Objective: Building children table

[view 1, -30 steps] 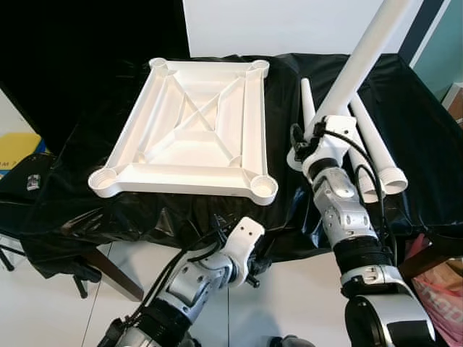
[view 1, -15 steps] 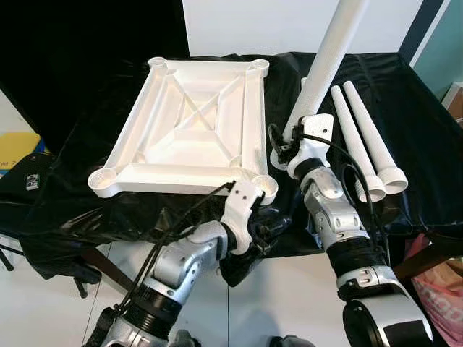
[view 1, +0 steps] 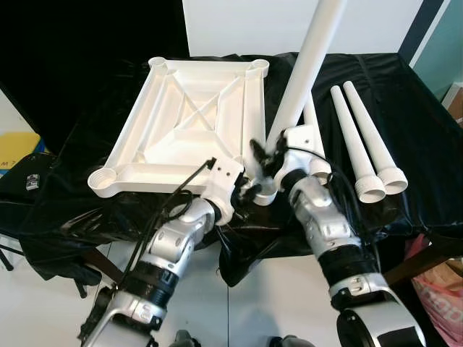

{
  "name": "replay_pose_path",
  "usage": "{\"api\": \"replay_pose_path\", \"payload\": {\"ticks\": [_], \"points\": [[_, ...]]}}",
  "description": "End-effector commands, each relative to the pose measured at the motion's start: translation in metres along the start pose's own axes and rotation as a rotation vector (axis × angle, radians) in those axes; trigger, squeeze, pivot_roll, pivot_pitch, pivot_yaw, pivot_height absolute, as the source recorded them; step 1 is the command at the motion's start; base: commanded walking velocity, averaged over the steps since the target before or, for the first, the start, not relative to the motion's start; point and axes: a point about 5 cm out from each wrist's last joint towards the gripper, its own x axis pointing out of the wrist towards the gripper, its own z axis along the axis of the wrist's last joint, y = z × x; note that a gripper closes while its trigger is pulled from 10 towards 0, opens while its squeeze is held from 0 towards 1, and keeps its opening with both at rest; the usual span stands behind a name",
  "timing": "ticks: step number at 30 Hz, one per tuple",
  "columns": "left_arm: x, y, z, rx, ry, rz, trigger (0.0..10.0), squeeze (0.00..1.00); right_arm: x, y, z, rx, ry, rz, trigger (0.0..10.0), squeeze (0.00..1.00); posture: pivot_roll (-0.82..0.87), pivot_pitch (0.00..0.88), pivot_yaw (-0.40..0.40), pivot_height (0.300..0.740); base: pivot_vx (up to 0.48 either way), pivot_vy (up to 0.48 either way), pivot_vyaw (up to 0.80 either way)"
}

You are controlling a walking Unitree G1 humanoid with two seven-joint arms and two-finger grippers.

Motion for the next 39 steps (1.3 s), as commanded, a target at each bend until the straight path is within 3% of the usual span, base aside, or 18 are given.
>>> {"api": "replay_pose_path", "payload": {"ticks": [1,3,6,7,10,14,16,17,19,23,29,31,37,39], "points": [[0.002,0.004,0.0,0.096,0.0,0.086,10.0,0.0,-0.003,0.004,-0.007,0.02,0.024,0.013,10.0,0.0,-0.02,0.047,-0.025,0.74,0.0,0.0,0.0],[0.006,0.01,0.002,0.215,0.012,0.122,10.0,0.0,-0.004,0.001,-0.008,0.019,0.022,0.004,10.0,0.0,-0.02,0.045,-0.029,0.74,0.0,0.0,0.0],[0.006,0.01,0.002,0.215,0.012,0.122,10.0,0.0,-0.004,0.001,-0.008,0.019,0.022,0.004,10.0,0.0,-0.02,0.045,-0.029,0.74,0.0,0.0,0.0],[0.009,0.011,0.001,0.271,0.023,0.139,10.0,0.0,-0.004,-0.001,-0.007,0.023,0.018,-0.005,10.0,0.0,-0.03,0.042,-0.027,0.74,0.0,0.0,0.0],[0.012,0.012,-0.001,0.315,0.042,0.152,10.0,0.0,-0.004,-0.004,-0.004,0.026,0.006,-0.016,10.0,0.0,-0.04,0.042,-0.028,0.74,0.0,0.0,0.0],[0.024,0.003,-0.019,0.478,0.128,0.151,10.0,0.0,-0.006,-0.01,0.003,0.024,-0.042,-0.039,10.0,0.0,-0.05,0.046,-0.018,0.74,0.0,0.0,0.0],[0.024,0.003,-0.019,0.478,0.128,0.151,10.0,0.0,-0.006,-0.01,0.003,0.024,-0.042,-0.039,10.0,0.0,-0.05,0.046,-0.018,0.74,0.0,0.0,0.0],[0.026,-0.001,-0.026,0.538,0.162,0.153,10.0,0.0,-0.007,-0.012,0.005,0.027,-0.061,-0.049,10.0,0.0,-0.06,0.048,-0.016,0.74,0.0,0.0,0.0],[0.029,-0.006,-0.031,0.576,0.179,0.147,10.0,0.0,-0.009,-0.014,0.008,0.031,-0.082,-0.064,10.0,0.0,-0.06,0.045,-0.015,0.74,0.0,0.0,0.0],[0.033,-0.017,-0.036,0.581,0.186,0.129,10.0,0.0,-0.011,-0.017,0.011,0.041,-0.106,-0.083,10.0,0.0,-0.06,0.045,-0.009,0.74,0.0,0.0,0.0],[0.045,-0.045,-0.033,0.547,0.15,0.057,10.0,0.0,-0.012,-0.022,0.012,0.039,-0.113,-0.113,10.0,0.0,-0.06,0.043,-0.002,0.74,0.0,0.0,0.0],[0.045,-0.045,-0.033,0.547,0.15,0.057,10.0,0.0,-0.012,-0.022,0.012,0.039,-0.113,-0.113,10.0,0.0,-0.06,0.043,-0.002,0.74,0.0,0.0,0.0],[0.053,-0.078,-0.032,0.488,0.108,-0.065,10.0,0.0,-0.012,-0.028,0.01,0.041,-0.106,-0.137,10.0,0.0,-0.06,0.04,0.005,0.74,0.0,0.0,0.0],[0.053,-0.078,-0.032,0.488,0.108,-0.065,10.0,0.0,-0.012,-0.028,0.01,0.041,-0.106,-0.137,10.0,0.0,-0.06,0.04,0.005,0.74,0.0,0.0,0.0]]}}
